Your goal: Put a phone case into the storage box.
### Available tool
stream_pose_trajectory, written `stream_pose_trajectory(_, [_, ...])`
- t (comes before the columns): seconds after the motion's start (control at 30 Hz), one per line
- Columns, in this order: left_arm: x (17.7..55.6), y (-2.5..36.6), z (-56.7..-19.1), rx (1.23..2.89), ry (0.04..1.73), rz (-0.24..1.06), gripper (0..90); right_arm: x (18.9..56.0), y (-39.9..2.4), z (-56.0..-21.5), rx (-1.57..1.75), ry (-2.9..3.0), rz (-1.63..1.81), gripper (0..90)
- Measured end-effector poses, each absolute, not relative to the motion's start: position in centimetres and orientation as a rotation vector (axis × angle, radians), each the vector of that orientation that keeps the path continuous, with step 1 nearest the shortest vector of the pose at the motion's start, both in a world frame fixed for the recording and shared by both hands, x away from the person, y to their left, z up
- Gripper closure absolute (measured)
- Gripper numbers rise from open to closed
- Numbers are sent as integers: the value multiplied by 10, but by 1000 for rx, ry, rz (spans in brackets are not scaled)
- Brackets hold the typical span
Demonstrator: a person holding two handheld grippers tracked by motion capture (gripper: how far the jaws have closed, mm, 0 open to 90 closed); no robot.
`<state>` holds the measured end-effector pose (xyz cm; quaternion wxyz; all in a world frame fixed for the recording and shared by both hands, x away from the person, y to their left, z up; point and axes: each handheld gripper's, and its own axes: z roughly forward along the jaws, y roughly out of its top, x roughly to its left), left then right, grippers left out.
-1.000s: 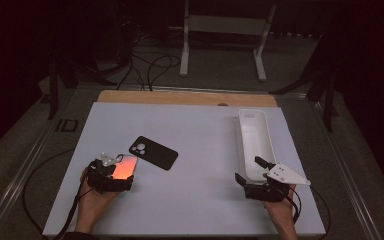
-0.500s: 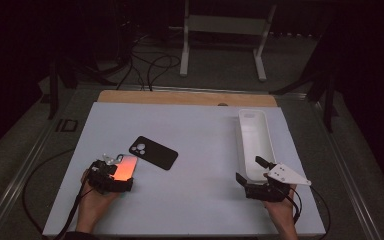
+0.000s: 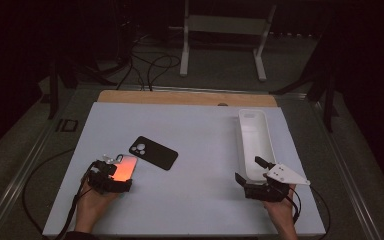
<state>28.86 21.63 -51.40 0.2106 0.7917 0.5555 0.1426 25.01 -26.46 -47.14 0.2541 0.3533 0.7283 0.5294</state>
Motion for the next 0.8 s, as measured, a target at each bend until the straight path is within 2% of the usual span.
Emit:
stream_pose_trajectory(0.2, [288, 219, -512, 2199, 1531, 392, 165, 250, -267, -471, 965, 1970, 1442, 89])
stream_pose_trajectory(0.8, [275, 233, -495, 2140, 1500, 453, 169, 251, -269, -471, 975, 1967, 1439, 89])
